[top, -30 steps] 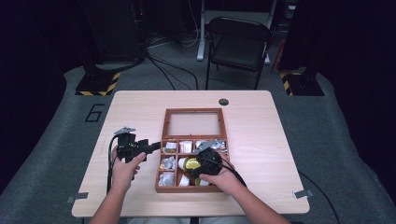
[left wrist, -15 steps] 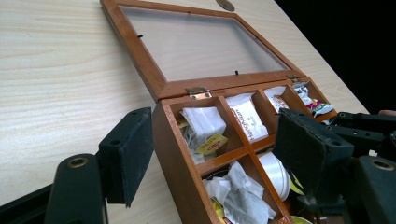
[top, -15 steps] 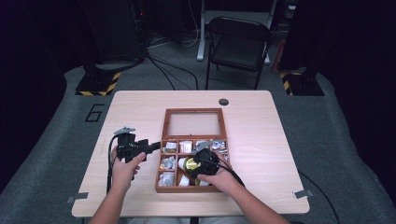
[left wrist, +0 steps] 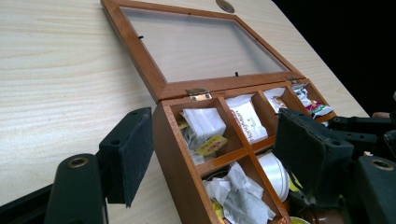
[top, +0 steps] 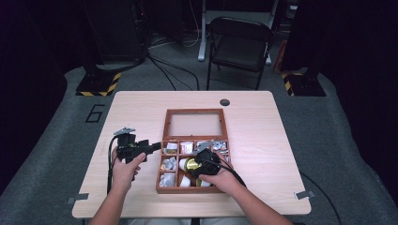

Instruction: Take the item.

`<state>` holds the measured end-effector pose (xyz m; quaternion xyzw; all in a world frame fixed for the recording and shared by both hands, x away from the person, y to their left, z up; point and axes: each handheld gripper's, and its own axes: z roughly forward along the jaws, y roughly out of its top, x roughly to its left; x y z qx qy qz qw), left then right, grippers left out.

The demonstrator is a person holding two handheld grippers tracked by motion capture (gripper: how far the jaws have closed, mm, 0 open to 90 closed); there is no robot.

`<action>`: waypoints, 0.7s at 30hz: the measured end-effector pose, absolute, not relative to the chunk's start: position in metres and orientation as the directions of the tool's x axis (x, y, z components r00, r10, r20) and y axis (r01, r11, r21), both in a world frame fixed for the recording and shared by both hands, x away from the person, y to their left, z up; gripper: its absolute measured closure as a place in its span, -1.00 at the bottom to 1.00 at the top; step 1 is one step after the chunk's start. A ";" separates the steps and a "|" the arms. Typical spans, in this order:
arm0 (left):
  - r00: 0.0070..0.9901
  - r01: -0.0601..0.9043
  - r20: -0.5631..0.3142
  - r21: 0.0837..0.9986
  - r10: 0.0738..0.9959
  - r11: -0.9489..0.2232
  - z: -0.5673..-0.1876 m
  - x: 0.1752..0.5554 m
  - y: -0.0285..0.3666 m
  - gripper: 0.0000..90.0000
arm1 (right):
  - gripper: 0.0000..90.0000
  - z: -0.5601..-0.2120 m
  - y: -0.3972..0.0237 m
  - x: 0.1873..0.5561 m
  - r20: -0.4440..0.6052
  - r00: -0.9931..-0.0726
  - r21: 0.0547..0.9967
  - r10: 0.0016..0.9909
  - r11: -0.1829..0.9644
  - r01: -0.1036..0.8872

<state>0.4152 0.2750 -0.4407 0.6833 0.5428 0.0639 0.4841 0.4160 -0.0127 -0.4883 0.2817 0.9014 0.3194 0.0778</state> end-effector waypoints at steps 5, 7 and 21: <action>0.404 0.677 -0.443 0.733 0.800 0.065 -0.439 0.415 0.276 -0.37 | -0.17 -0.478 -0.016 0.414 0.060 -0.831 0.646 0.553 0.613 0.454; 0.406 0.677 -0.441 0.734 0.801 0.060 -0.439 0.415 0.277 -0.37 | -0.17 -0.470 -0.018 0.412 0.064 -0.829 0.662 0.555 0.598 0.452; 0.410 0.680 -0.442 0.732 0.798 0.056 -0.439 0.425 0.276 -0.36 | -0.17 -0.442 -0.096 0.430 0.054 -0.702 0.716 0.710 0.462 0.523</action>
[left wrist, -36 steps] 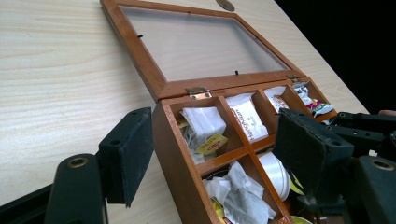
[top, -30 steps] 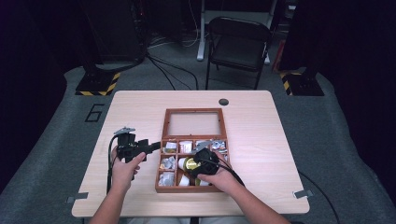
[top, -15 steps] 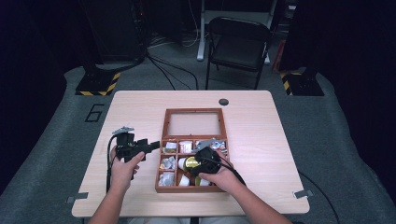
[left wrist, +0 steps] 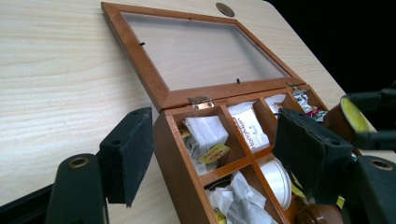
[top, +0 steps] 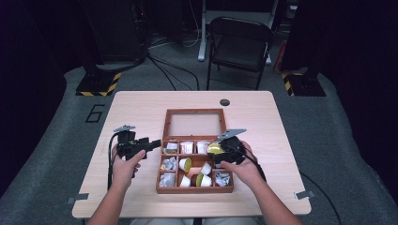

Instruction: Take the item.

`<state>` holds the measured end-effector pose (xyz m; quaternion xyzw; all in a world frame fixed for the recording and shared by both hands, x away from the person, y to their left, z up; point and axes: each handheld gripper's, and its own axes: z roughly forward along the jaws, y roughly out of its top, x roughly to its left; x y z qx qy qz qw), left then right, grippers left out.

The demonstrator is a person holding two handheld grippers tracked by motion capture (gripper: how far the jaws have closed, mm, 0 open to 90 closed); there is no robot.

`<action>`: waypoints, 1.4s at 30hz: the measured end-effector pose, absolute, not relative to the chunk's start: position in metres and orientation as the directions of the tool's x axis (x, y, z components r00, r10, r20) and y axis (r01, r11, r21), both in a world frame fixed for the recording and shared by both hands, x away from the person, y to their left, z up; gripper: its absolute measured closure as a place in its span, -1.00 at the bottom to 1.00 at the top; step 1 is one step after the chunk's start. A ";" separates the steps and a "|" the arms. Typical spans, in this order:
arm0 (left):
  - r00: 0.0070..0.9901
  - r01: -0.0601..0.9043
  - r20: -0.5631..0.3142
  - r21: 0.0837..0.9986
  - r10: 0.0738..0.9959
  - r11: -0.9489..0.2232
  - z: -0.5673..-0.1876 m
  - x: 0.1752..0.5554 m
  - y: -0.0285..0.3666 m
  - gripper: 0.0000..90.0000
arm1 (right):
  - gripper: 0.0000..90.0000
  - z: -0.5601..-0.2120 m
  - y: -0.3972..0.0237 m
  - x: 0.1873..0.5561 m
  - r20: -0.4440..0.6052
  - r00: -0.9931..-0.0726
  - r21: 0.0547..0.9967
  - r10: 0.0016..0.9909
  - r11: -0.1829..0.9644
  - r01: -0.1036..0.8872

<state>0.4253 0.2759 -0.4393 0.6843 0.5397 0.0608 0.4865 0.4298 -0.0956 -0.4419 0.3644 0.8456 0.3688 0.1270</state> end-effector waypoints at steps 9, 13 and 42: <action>0.423 0.685 -0.444 0.728 0.790 0.042 -0.440 0.433 0.270 -0.36 | -0.17 -0.446 -0.160 0.442 0.056 -0.534 0.711 0.844 0.342 0.615; 0.430 0.685 -0.440 0.728 0.788 0.032 -0.441 0.435 0.267 -0.36 | -0.17 -0.450 -0.181 0.445 0.028 -0.477 0.705 0.879 0.320 0.632; 0.431 0.685 -0.440 0.728 0.788 0.031 -0.441 0.435 0.267 -0.36 | -0.17 -0.489 -0.252 0.460 0.014 -0.230 0.639 0.973 0.168 0.751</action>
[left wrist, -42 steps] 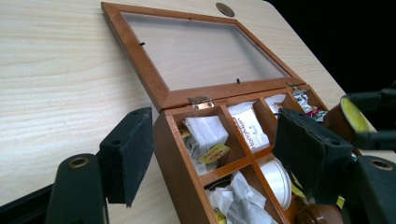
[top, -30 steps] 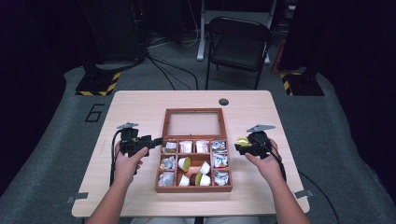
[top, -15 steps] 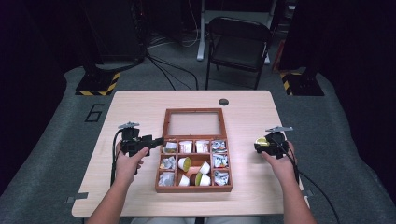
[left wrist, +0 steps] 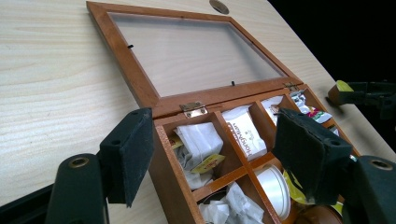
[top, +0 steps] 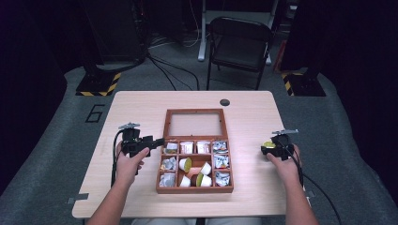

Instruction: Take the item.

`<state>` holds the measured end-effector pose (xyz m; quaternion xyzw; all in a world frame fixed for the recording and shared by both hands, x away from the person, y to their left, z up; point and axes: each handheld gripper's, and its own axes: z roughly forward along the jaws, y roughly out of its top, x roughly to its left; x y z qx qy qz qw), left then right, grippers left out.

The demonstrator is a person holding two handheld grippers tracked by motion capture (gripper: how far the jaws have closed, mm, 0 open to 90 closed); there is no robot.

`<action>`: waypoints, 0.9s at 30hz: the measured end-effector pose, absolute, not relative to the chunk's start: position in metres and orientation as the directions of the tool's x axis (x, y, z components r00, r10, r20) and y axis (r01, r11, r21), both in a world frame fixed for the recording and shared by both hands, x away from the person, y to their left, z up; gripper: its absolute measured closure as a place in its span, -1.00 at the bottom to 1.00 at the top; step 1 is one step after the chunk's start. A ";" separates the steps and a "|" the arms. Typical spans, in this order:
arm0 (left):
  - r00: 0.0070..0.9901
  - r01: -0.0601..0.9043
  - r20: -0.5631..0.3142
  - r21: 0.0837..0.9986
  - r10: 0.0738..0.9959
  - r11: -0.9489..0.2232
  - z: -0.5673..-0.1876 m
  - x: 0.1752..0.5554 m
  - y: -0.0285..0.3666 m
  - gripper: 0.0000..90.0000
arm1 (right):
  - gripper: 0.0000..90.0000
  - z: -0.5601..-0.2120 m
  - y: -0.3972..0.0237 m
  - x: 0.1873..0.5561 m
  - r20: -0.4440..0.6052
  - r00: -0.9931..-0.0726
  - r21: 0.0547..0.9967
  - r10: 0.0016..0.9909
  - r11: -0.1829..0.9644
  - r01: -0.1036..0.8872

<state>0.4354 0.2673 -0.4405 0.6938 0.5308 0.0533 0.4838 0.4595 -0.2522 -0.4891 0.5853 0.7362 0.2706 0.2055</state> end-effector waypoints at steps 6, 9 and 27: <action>0.429 0.685 -0.438 0.728 0.790 0.031 -0.441 0.435 0.267 -0.36 | -0.21 -0.491 -0.252 0.460 0.021 -0.220 0.637 0.975 0.157 0.755; 0.429 0.687 -0.439 0.726 0.789 0.031 -0.441 0.435 0.268 -0.36 | -0.28 -0.491 -0.253 0.460 0.020 -0.224 0.643 0.974 0.159 0.749; 0.440 0.701 -0.430 0.713 0.788 -0.002 -0.443 0.437 0.265 -0.36 | -0.33 -0.464 -0.233 0.453 0.010 -0.276 0.703 0.961 0.189 0.686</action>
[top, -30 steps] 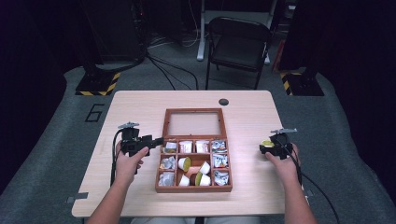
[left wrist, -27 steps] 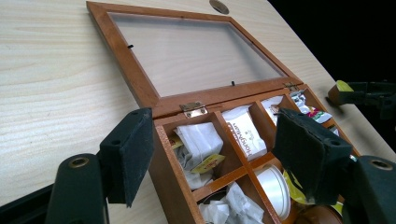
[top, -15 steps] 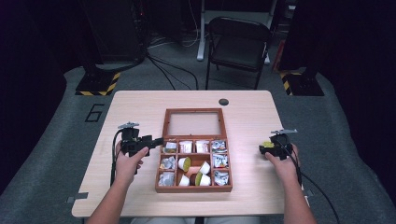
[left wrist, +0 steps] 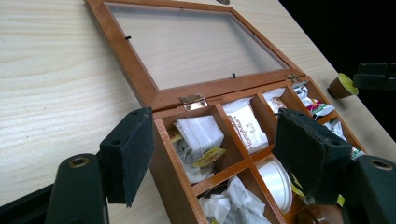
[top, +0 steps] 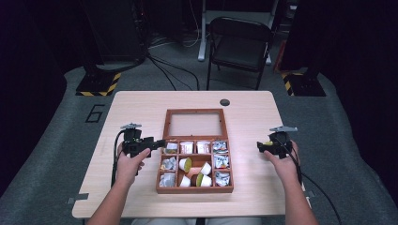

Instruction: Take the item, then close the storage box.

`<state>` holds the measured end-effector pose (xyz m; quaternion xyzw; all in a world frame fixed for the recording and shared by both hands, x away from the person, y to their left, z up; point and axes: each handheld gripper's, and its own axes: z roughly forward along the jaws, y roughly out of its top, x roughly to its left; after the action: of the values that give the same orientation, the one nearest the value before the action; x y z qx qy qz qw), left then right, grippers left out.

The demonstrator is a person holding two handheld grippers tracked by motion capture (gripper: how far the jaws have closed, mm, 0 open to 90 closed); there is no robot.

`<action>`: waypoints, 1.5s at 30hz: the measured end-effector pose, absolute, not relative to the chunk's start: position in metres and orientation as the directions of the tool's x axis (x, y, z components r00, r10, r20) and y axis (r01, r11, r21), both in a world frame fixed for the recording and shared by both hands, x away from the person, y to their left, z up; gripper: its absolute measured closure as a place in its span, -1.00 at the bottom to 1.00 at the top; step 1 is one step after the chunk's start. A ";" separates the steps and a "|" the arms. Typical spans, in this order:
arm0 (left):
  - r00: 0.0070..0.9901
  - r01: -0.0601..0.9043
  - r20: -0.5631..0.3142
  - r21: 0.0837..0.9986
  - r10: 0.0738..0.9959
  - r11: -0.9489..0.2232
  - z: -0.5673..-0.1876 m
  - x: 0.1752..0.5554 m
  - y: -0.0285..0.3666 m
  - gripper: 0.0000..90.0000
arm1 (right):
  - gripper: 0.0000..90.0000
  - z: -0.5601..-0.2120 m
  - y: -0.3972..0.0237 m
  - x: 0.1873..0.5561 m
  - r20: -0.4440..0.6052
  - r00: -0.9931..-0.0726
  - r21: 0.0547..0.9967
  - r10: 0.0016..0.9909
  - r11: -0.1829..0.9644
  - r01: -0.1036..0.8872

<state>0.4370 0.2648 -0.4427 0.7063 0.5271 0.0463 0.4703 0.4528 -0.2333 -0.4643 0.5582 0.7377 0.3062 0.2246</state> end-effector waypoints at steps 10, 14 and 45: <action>0.443 0.705 -0.427 0.709 0.788 -0.011 -0.444 0.439 0.265 -0.36 | -0.30 -0.447 -0.213 0.445 0.073 -0.401 0.728 0.913 0.226 0.647; 0.446 0.705 -0.419 0.709 0.791 -0.022 -0.444 0.439 0.265 -0.37 | -0.29 -0.443 -0.207 0.443 0.099 -0.428 0.748 0.898 0.217 0.627; 0.417 0.718 -0.401 0.696 0.816 -0.025 -0.446 0.487 0.253 -0.34 | -0.27 -0.428 -0.136 0.484 0.098 -0.565 0.714 0.819 0.338 0.614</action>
<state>0.4865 0.2532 -0.4464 0.7137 0.5371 0.0550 0.4462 0.4839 -0.1364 -0.4280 0.4446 0.8056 0.3654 0.1406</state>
